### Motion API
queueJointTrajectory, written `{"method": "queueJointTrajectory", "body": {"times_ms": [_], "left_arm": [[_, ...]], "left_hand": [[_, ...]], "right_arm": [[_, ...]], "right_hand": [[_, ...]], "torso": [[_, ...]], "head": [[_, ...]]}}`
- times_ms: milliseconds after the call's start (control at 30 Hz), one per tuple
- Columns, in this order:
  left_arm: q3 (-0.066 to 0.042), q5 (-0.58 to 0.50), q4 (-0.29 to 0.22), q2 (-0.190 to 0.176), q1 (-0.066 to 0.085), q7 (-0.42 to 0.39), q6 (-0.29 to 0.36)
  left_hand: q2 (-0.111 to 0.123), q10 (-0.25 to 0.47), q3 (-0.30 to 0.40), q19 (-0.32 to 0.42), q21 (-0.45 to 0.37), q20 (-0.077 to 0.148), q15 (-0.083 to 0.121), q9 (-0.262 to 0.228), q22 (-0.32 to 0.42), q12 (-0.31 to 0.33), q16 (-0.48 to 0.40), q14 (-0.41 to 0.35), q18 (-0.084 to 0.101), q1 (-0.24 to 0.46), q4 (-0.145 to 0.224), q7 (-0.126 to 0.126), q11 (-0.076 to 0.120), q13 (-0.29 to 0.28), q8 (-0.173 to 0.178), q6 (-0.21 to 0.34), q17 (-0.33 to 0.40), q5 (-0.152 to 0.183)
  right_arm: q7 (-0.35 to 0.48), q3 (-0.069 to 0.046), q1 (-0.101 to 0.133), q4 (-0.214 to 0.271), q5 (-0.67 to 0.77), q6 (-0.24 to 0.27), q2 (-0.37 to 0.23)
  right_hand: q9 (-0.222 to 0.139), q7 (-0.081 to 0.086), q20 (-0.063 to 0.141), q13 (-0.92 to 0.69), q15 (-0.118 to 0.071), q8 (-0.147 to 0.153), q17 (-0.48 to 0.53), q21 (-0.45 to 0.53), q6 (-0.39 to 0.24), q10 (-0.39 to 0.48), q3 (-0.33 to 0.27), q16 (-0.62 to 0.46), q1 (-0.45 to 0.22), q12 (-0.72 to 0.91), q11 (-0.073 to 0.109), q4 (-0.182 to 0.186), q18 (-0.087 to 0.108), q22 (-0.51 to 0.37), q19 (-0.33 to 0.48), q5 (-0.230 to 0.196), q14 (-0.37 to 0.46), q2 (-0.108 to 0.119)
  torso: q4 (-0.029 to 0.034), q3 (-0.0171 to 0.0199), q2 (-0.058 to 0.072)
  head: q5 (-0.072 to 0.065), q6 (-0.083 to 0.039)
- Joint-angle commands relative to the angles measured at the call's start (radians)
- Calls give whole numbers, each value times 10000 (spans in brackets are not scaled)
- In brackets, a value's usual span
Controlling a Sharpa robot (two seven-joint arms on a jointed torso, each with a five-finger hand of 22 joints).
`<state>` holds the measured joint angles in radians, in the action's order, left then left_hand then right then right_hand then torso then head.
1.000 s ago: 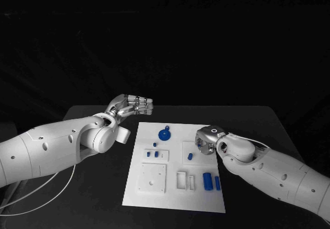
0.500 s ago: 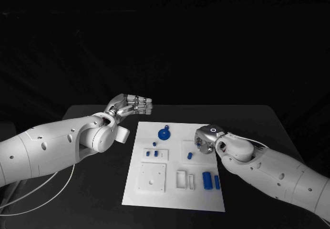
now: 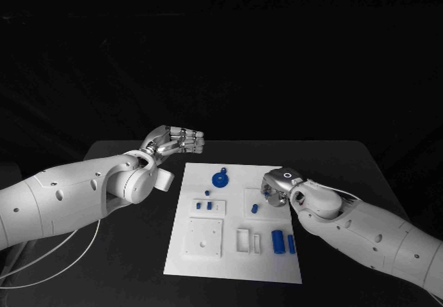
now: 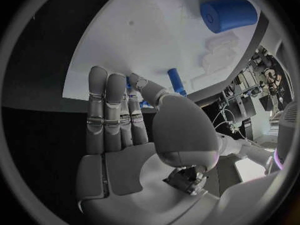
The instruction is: Assemble the parts on the task board
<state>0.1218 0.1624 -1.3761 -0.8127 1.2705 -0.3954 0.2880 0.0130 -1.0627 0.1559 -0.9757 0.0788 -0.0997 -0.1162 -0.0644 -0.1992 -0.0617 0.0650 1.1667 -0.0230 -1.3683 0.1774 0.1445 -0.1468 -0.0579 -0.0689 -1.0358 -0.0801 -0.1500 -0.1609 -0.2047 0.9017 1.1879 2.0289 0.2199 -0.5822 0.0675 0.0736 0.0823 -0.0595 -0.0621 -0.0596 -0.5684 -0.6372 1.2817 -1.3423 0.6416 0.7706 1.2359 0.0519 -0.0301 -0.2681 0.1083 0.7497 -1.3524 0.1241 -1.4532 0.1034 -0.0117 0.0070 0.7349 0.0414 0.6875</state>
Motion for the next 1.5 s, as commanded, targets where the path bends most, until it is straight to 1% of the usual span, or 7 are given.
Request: {"method": "queueJointTrajectory", "body": {"times_ms": [33,133,500,800,1100,1233,1500], "left_arm": [[-11,-39,53,19,25,-34,-120],[-11,-30,117,17,28,-31,-116],[-11,33,362,0,66,-57,-91],[-10,43,353,-16,75,-68,-82],[-7,45,300,78,77,-127,70],[-7,44,290,164,78,-189,185],[-10,14,520,535,77,-278,330]], "left_hand": [[-36,101,-63,-74,34,-2,5,15,9,24,-19,44,-98,13,-12,28,1,4,48,6,-15,-39],[-36,101,-63,-74,34,-2,5,15,9,24,-19,44,-98,13,-12,28,1,4,48,6,-15,-39],[-38,104,-63,-75,39,-3,3,13,35,21,-20,36,-97,-3,-6,23,-1,3,41,-6,-14,-44],[-28,105,-64,-82,54,0,5,14,85,21,-20,40,-96,-21,-1,25,-1,3,44,-4,-14,-51],[-25,93,-55,-83,65,-1,6,12,127,20,-21,41,-95,-33,3,21,4,2,38,-21,-12,-52],[-25,93,-55,-83,65,-1,6,12,127,20,-21,41,-95,-33,3,21,4,2,38,-21,-12,-52],[-33,75,-45,-81,70,-1,6,13,163,23,-21,36,-93,-33,-27,16,7,3,40,-39,-8,-54]], "right_arm": [[176,-3,-48,32,-184,121,-43],[201,-84,-47,85,-261,169,-82],[319,-631,-44,386,-716,362,-242],[393,-1045,-44,1236,-1345,383,-581],[721,-1131,-198,2342,-1960,582,-666],[806,-1137,-311,2677,-1909,586,-559],[953,-1083,-537,2881,-1775,441,-226]], "right_hand": [[18,11,73,-16,-54,-41,17,65,93,-129,66,49,-14,70,56,-34,112,71,-28,1,1,-43],[18,7,76,-16,-58,-42,19,134,111,-144,64,44,-4,71,62,-30,108,187,-43,-16,5,-33],[21,4,76,-16,-56,-42,25,265,118,-152,87,28,-4,70,64,-11,105,367,-68,-5,11,-19],[20,6,85,-15,-66,-40,23,367,117,-151,67,24,-7,69,63,5,105,501,-93,42,5,-21],[22,8,80,-15,-64,-41,51,508,108,-139,-9,-22,-6,71,59,2,102,599,-116,144,-1,-62],[22,8,81,-14,-63,-41,54,526,106,-135,-19,-26,-2,70,59,-8,103,616,-128,161,-2,-62],[22,11,81,-14,-61,-42,70,629,89,-121,-78,-42,-23,69,58,-30,114,694,-161,260,-6,-99]], "torso": [[1,9,-3],[-1,8,-4],[-15,9,-4],[-24,-4,-7],[13,-7,-22],[-3,-42,-24],[47,-96,-56]], "head": [[4,3],[7,-10],[23,-38],[151,-26],[464,-59],[713,-86],[1118,-12]]}}
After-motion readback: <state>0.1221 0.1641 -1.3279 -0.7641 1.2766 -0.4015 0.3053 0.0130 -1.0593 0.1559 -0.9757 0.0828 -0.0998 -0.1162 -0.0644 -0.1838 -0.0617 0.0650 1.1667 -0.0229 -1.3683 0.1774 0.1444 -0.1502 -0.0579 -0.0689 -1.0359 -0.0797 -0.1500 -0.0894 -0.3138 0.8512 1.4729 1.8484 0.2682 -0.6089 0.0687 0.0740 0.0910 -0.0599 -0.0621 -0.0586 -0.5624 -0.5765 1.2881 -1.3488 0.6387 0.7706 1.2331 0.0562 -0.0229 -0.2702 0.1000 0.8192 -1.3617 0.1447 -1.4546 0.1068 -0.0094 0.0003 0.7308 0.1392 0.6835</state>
